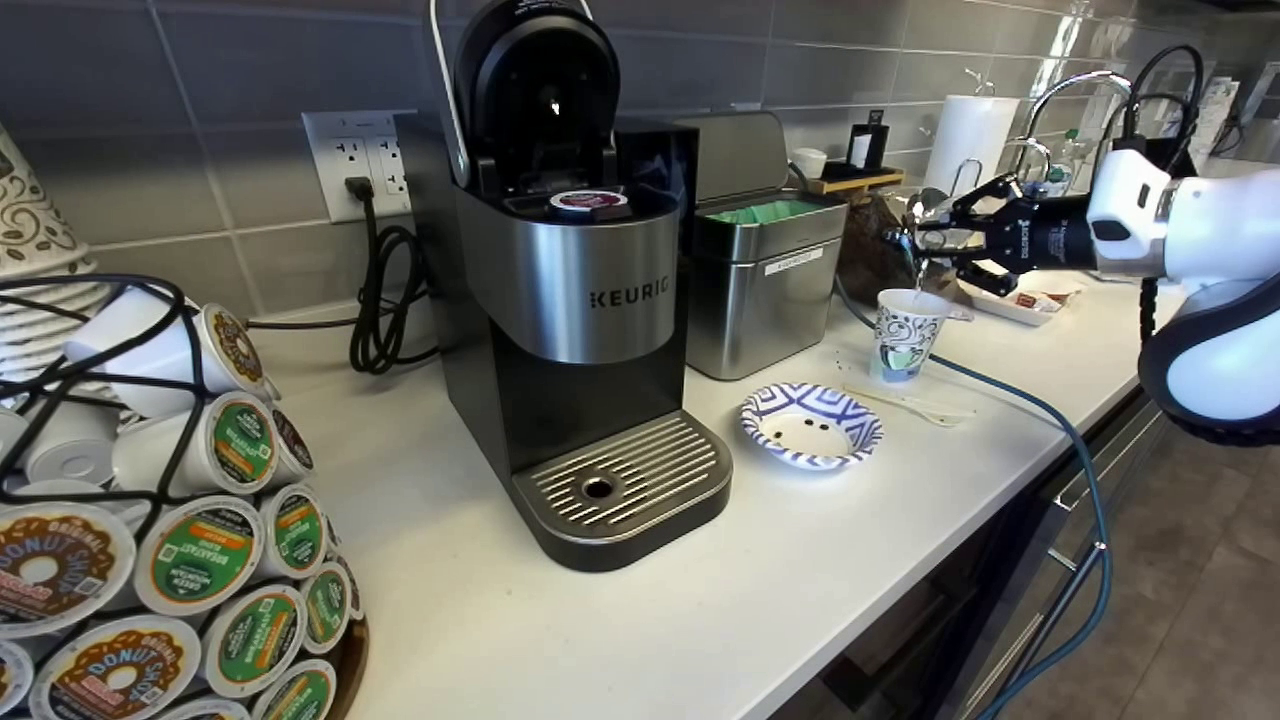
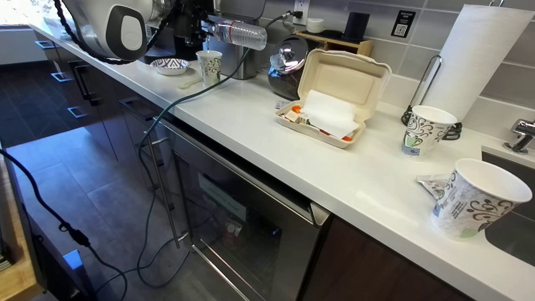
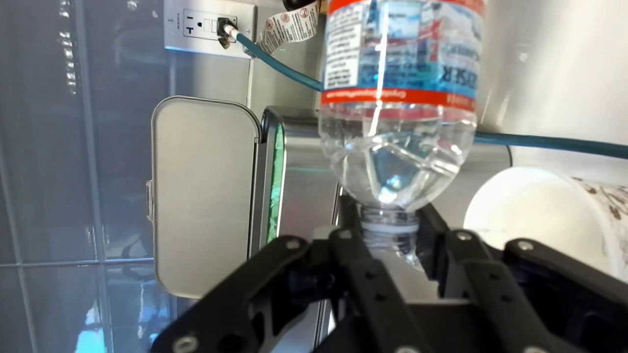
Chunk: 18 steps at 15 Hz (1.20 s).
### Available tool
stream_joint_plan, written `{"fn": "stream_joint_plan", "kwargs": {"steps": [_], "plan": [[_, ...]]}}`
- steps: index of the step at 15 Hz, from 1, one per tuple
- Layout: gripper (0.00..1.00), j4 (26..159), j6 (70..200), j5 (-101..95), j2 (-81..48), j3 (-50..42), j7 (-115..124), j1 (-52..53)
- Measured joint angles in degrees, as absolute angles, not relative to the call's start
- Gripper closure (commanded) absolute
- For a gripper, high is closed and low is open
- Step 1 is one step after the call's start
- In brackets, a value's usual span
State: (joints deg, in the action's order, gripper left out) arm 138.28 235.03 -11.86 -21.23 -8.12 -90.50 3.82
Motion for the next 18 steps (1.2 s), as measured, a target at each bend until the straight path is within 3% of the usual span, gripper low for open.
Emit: {"fn": "stream_joint_plan", "kwargs": {"steps": [18], "plan": [[0.92,138.3,236.3,-11.9,-21.2,-8.1,-92.6,3.8]]}}
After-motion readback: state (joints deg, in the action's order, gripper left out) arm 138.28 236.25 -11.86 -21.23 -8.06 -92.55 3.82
